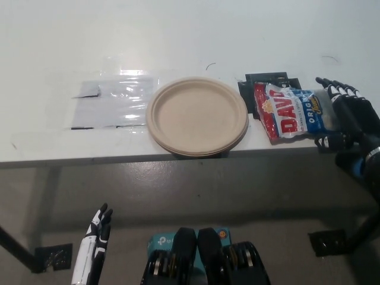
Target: The robot picks up a small bag of sunflower seeds on the right hand side and take it to the empty plate on the left hand side then pours some sunflower seeds on to the plate.
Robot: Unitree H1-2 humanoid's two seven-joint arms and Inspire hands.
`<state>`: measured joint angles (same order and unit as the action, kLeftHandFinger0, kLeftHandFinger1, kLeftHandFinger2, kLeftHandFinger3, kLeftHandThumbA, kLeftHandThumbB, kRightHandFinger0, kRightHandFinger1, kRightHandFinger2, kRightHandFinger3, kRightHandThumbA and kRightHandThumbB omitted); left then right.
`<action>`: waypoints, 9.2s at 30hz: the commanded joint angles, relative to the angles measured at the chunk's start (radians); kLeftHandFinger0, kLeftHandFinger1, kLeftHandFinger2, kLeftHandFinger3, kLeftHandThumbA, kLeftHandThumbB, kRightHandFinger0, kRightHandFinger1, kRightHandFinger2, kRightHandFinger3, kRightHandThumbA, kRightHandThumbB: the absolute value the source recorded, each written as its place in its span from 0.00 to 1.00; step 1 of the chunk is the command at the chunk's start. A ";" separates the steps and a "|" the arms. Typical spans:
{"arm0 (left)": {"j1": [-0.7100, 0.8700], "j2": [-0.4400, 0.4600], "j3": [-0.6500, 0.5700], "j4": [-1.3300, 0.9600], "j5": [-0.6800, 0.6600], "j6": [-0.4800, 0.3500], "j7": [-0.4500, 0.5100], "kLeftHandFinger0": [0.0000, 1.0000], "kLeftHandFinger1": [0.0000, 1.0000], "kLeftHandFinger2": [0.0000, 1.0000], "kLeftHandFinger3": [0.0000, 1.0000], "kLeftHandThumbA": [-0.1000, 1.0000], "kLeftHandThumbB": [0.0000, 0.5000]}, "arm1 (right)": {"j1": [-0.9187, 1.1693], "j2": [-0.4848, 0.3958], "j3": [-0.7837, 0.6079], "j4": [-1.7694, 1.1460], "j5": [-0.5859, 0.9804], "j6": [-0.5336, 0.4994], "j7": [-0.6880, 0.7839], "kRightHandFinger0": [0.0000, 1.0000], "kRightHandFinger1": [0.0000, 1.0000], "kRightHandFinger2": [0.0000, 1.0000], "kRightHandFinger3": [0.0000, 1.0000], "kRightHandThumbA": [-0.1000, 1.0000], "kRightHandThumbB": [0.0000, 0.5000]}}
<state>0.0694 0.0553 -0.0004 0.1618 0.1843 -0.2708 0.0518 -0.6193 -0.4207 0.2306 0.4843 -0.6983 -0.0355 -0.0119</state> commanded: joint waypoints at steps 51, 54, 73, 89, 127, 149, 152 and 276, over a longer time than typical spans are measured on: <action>-0.033 -0.013 0.016 0.007 0.008 -0.106 0.049 1.00 1.00 1.00 1.00 1.00 0.27 | -0.235 0.196 0.258 0.893 0.018 -0.387 -0.586 0.00 0.38 0.83 0.76 0.00 0.24; -0.037 -0.011 0.016 0.008 0.021 -0.109 0.054 1.00 1.00 1.00 1.00 1.00 0.25 | -0.234 0.202 0.230 0.892 0.051 -0.424 -0.608 0.00 0.37 0.82 0.75 0.00 0.25; -0.038 -0.007 0.008 0.007 0.027 -0.106 0.061 1.00 1.00 1.00 1.00 1.00 0.23 | -0.237 0.265 0.255 0.808 0.132 -0.434 -0.645 0.00 0.35 0.81 0.75 0.00 0.29; -0.038 -0.004 0.002 -0.002 0.038 -0.093 0.057 1.00 1.00 1.00 1.00 1.00 0.22 | -0.293 0.286 0.379 0.844 0.056 -0.434 -0.682 0.00 0.40 0.87 0.87 0.00 0.26; -0.057 0.007 -0.006 0.003 0.065 -0.107 0.052 1.00 1.00 1.00 1.00 1.00 0.28 | -0.506 0.173 0.759 0.849 -0.263 -0.282 -0.862 0.00 0.00 0.27 0.21 0.00 0.51; -0.061 0.006 -0.004 0.007 0.075 -0.109 0.058 1.00 1.00 1.00 1.00 1.00 0.30 | -0.591 0.138 0.807 0.820 -0.396 -0.255 -0.930 0.00 0.00 0.12 0.18 0.00 0.54; -0.062 0.005 -0.004 0.009 0.073 -0.110 0.058 1.00 1.00 1.00 1.00 1.00 0.32 | -0.601 0.135 0.816 0.820 -0.416 -0.239 -0.940 0.00 0.00 0.03 0.15 0.00 0.57; -0.060 0.006 0.001 0.048 0.100 -0.149 0.089 1.00 1.00 1.00 1.00 1.00 0.26 | -0.106 -0.074 0.228 -0.204 0.310 -0.147 0.189 1.00 1.00 1.00 1.00 1.00 1.00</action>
<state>0.0330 0.0513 0.0004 0.2243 0.2875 -0.3559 0.1150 -0.6926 -0.3675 0.5224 0.6333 -0.6764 -0.2817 -0.2431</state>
